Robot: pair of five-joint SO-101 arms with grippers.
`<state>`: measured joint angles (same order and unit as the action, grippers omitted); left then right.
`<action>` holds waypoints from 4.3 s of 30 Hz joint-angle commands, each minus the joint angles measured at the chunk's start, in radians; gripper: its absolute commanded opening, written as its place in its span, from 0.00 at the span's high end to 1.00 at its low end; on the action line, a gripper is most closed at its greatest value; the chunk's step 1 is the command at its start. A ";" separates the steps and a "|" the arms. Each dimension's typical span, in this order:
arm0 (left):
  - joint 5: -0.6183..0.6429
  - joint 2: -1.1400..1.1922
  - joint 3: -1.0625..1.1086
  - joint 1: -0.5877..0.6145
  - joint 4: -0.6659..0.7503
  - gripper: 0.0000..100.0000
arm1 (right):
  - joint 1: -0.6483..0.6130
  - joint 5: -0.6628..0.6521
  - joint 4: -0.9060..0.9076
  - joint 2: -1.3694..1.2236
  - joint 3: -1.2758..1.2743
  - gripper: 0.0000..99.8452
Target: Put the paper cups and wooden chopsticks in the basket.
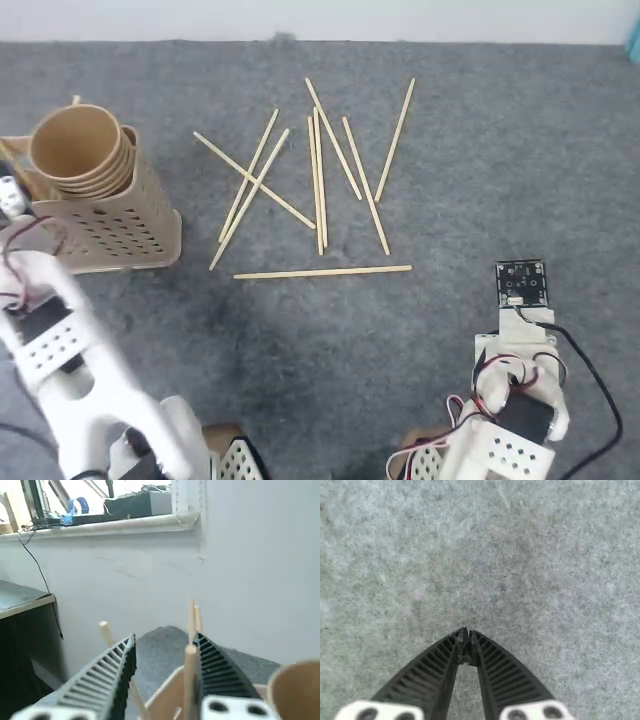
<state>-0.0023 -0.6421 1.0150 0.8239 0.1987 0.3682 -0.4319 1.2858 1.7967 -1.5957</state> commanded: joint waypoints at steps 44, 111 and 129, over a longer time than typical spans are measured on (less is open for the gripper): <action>-0.017 0.629 -1.156 -0.818 -1.738 0.82 | 0.012 -0.014 0.005 0.016 0.005 0.99; 0.397 1.765 -2.301 -0.819 -1.958 0.99 | -0.027 -0.015 0.001 0.016 0.002 0.99; 0.189 1.278 -2.087 -0.818 -1.956 0.99 | -0.028 -0.015 -0.001 0.016 0.002 0.99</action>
<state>0.2248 0.8263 -1.1055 0.0061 -1.7223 0.3514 -0.4319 1.2858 1.7967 -1.5988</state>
